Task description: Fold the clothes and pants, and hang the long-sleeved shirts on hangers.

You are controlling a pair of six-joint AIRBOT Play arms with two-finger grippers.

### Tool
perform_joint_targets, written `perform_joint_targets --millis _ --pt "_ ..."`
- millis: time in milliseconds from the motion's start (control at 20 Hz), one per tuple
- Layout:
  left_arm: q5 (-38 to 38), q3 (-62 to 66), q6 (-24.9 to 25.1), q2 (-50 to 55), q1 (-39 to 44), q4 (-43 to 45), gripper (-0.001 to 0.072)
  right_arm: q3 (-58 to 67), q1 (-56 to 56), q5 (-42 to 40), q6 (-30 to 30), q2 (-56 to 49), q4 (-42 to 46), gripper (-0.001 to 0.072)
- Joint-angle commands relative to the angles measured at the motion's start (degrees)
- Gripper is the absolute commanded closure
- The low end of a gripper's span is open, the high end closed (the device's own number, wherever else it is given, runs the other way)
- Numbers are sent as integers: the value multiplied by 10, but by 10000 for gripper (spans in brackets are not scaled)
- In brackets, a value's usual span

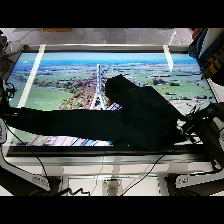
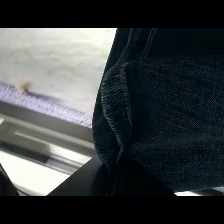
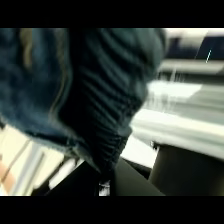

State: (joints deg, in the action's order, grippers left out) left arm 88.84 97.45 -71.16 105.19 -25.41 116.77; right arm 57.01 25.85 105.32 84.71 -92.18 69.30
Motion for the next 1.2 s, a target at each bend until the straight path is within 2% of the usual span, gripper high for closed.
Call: perform_joint_targets --millis 0,200,250,300,350,600,750,900,1000,1150 --pt "6 0 -5 2 -20 2 681 -59 -3 3 -14 0 56 678" --pt "0 0 -4 2 -38 -4 681 -59 -3 -48 -14 0 181 674" --pt "-3 0 -4 2 -40 -4 680 -59 -3 -62 -15 0 179 541" --pt "-8 0 -4 2 -40 -4 680 -59 -3 -69 -15 0 174 285" --pt "-14 0 -4 2 -40 -4 680 -59 -3 -75 -15 0 174 139" --pt "-12 0 -4 2 -40 -4 680 -13 -3 -57 -29 0 175 143" --pt "28 0 26 2 -44 -2 680 49 -3 -37 -29 0 175 143" --pt "45 -18 0 -4 -62 2 681 106 -3 -36 -29 0 175 143" --pt "43 -73 0 -19 -80 20 681 134 -3 -38 -29 0 175 144" --pt "7 -138 -15 -36 -109 42 681 162 -3 -41 -28 0 175 144"
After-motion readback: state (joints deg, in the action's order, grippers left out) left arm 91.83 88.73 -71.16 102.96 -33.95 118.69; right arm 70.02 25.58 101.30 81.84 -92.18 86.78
